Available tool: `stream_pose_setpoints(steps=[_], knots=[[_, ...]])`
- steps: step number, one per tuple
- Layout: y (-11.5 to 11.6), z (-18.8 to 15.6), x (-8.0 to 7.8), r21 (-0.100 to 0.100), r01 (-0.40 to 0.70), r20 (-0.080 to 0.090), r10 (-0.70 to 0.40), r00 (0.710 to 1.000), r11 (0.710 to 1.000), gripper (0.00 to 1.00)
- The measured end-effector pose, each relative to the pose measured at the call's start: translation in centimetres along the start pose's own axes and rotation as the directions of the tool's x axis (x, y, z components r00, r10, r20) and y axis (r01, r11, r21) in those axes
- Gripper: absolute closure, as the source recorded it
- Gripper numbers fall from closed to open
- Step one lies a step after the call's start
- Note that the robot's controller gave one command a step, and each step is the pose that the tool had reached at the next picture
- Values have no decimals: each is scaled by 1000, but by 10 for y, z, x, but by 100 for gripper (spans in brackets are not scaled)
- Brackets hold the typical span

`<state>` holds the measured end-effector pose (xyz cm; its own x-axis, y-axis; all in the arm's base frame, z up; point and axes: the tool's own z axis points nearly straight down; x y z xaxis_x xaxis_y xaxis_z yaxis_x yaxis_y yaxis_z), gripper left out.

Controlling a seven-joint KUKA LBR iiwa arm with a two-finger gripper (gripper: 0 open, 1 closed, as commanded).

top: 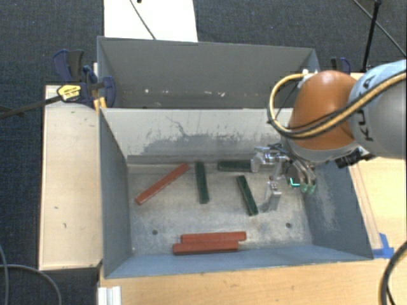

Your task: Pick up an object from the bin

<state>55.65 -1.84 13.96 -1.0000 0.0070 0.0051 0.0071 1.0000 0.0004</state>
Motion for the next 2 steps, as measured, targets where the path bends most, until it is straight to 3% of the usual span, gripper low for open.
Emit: stream_pose_setpoints(steps=[1,2], knots=[[-10,63,-9,2,603,3,-603,798,798,0],[-9,62,-10,3,600,5,-600,800,800,100]])
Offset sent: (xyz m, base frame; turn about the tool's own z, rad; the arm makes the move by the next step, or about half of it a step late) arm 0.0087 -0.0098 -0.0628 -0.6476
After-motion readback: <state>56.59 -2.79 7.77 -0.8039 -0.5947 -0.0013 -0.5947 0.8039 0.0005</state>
